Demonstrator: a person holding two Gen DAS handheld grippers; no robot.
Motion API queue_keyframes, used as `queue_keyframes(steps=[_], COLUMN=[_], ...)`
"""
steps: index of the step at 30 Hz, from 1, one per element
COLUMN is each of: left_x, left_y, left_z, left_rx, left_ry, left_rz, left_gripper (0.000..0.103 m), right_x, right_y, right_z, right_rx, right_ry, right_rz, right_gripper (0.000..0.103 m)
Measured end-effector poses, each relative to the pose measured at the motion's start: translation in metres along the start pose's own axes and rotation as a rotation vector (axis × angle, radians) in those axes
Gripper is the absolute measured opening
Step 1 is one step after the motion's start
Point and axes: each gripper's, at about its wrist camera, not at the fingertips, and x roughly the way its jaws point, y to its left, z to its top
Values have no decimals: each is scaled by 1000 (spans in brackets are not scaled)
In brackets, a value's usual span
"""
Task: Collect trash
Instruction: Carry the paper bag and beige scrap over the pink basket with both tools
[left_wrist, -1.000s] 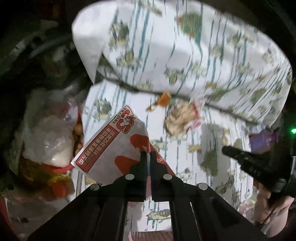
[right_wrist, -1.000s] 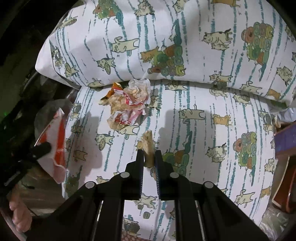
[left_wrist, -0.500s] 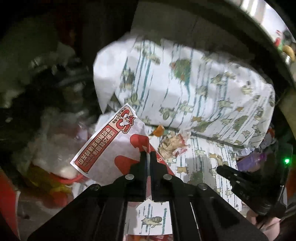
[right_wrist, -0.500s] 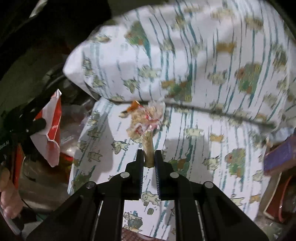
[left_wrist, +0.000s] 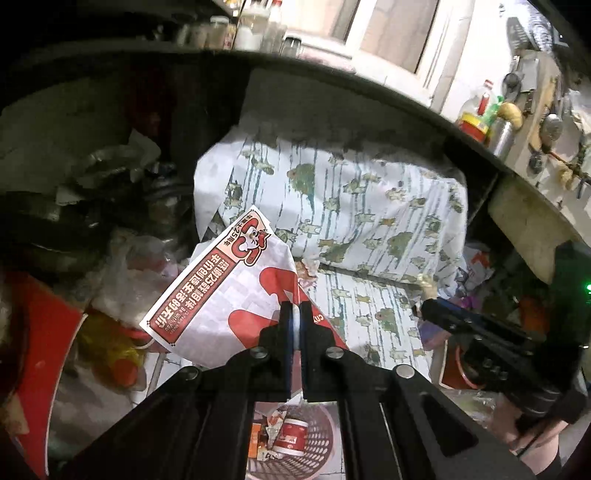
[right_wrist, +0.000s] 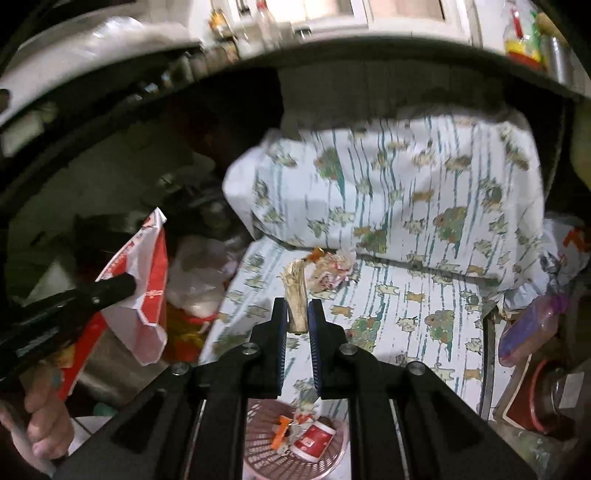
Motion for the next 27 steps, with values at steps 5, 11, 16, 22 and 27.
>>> queue_keyframes(steps=[5, 11, 16, 22, 27], left_x=[-22, -9, 37, 74, 114], left_y=[-11, -17, 1, 18, 44], left_z=[-33, -75, -107, -131, -156], left_rx=[-35, -40, -125, -158, -252], left_ry=[47, 124, 268, 384, 510], left_rz=[-67, -71, -37, -3, -9], left_gripper=[4, 4, 4, 4, 4], right_x=[-38, -38, -2, 53, 78], right_y=[16, 16, 7, -16, -29], right_z=[-20, -54, -96, -127, -146], right_rx=[1, 28, 62, 205, 232], right_ry=[-18, 33, 141, 267, 348], right_rz=[12, 7, -2, 13, 27], right_gripper=[11, 11, 11, 11, 12])
